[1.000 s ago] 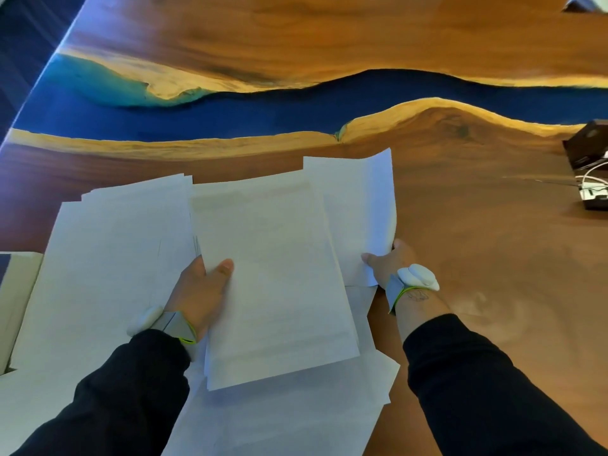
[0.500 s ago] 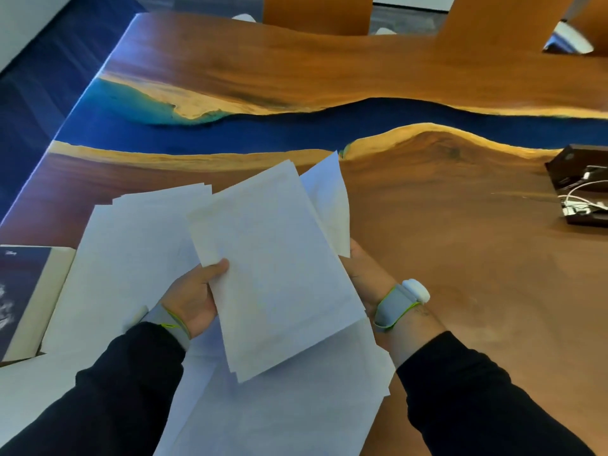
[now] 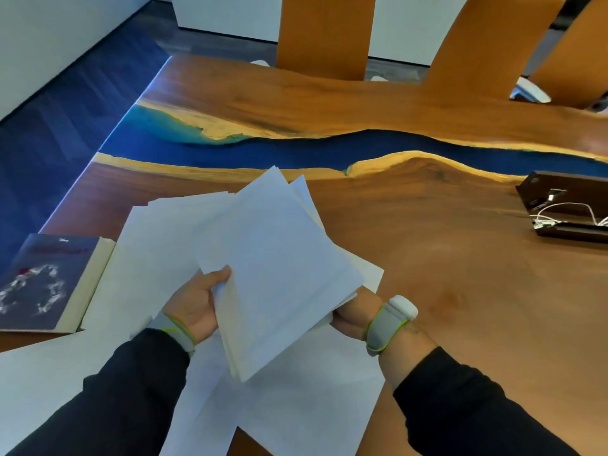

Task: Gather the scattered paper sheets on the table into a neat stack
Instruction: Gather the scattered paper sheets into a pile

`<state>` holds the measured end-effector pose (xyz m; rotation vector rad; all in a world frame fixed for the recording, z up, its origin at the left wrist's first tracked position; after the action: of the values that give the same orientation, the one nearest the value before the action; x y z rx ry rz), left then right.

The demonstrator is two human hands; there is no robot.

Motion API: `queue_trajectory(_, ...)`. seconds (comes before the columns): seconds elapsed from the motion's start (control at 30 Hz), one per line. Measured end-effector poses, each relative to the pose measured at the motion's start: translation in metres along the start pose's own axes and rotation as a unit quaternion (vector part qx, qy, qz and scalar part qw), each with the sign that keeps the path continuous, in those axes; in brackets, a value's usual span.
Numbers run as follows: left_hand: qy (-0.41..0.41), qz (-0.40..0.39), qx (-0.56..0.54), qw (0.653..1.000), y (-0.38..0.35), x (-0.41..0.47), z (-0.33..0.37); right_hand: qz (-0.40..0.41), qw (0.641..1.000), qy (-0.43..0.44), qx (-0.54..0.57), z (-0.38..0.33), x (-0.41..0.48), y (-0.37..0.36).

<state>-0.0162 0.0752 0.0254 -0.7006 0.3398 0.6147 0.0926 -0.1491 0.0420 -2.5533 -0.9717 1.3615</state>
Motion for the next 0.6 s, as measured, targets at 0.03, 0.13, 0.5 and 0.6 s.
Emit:
queue_trajectory(0.03,-0.018,0.007,0.026,0.999,0.005,-0.001,0.002,0.028,1.000,0.002,-0.012,0.004,-0.001,-0.001)
queue_trajectory(0.13,-0.023,0.021,0.080,0.996,0.023,-0.011,0.004,0.047,0.996,0.027,-0.071,0.018,-0.002,0.003)
queue_trajectory(0.5,0.001,0.061,0.342,0.938,0.077,-0.041,-0.014,0.464,0.839,-0.064,-0.278,0.081,0.009,0.045)
queue_trajectory(0.6,0.002,0.055,0.344,0.937,0.080,-0.045,-0.015,0.388,0.877,-0.083,-0.272,0.093,0.010,0.051)
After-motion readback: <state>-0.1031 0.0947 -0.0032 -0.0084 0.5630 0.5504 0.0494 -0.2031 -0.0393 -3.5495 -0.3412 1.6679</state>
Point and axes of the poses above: each hand's wrist, its own x-axis towards the middle knuckle, its own y-axis out of the back of the hand, z = x × y, the point moved 1 cm from there along x, towards the middle knuckle, and after that the axes turned 12 degrees about -y, right-handed, at the moved point
